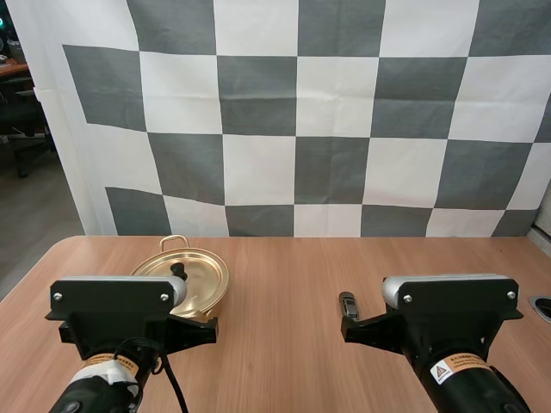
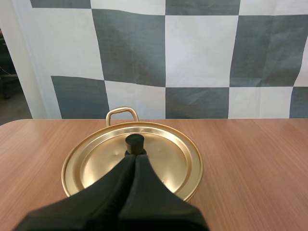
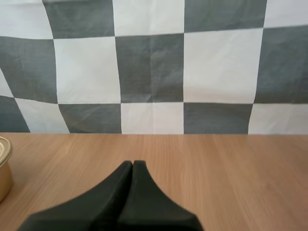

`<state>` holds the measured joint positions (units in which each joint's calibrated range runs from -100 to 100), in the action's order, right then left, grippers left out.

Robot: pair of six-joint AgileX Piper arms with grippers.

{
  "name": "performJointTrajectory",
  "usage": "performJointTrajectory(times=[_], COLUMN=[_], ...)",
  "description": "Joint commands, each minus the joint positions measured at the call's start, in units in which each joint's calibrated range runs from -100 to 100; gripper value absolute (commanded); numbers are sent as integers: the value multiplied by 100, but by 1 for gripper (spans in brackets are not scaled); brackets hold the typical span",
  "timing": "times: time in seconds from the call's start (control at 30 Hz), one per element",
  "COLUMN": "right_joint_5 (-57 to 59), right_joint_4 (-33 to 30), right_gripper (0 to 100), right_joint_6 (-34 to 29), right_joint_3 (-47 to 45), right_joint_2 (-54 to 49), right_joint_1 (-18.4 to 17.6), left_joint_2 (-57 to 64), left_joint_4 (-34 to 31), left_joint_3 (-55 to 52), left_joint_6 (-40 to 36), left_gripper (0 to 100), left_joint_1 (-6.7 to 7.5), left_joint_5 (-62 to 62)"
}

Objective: Open the pot, put the car inside, and close it

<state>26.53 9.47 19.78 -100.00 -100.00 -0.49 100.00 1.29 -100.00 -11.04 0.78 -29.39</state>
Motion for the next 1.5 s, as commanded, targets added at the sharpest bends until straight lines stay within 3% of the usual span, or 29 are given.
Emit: performJointTrajectory(times=[0.0,0.23,0.4,0.5,0.6,0.67,0.73,0.8,0.9,1.0,1.07,1.33,1.47], right_joint_5=[-1204,-1220,611,149,-997,-1793,-1909,-1841,-1317,-100,882,6054,7347], right_joint_4=[-751,-781,-875,-1185,-1887,-2410,-2425,-2277,-1624,-1245,-1114,-734,-484], right_gripper=[0,0,0,0,0,0,0,0,0,0,0,0,0], right_joint_6=[-5,-5,54,815,1440,1518,1518,1239,557,490,490,490,490], right_joint_3=[0,0,0,0,109,432,932,1497,2540,3849,4773,8079,9013], right_joint_2=[0,0,0,0,0,0,0,0,31,656,1281,4498,5539], right_joint_1=[5,5,5,5,5,5,5,5,5,5,5,5,5], left_joint_2=[0,0,0,0,0,0,0,0,0,-243,-649,-3134,-4375], left_joint_4=[-7,-7,86,-573,-1301,-1648,-1685,-1685,-1181,-491,-294,-282,-282], left_joint_3=[0,0,0,0,0,59,338,827,2058,3461,4309,7715,8752], left_joint_6=[-6,-6,11,488,1010,1436,1641,1642,1358,1063,1037,1037,1037], left_gripper=[0,0,0,0,0,0,0,0,0,0,0,0,0], left_joint_1=[-3,-3,-3,-3,-3,-3,-3,-3,-3,-3,-3,-3,-3], left_joint_5=[7,7,337,1536,3621,5025,6084,6286,4101,1564,669,-4132,-6209])
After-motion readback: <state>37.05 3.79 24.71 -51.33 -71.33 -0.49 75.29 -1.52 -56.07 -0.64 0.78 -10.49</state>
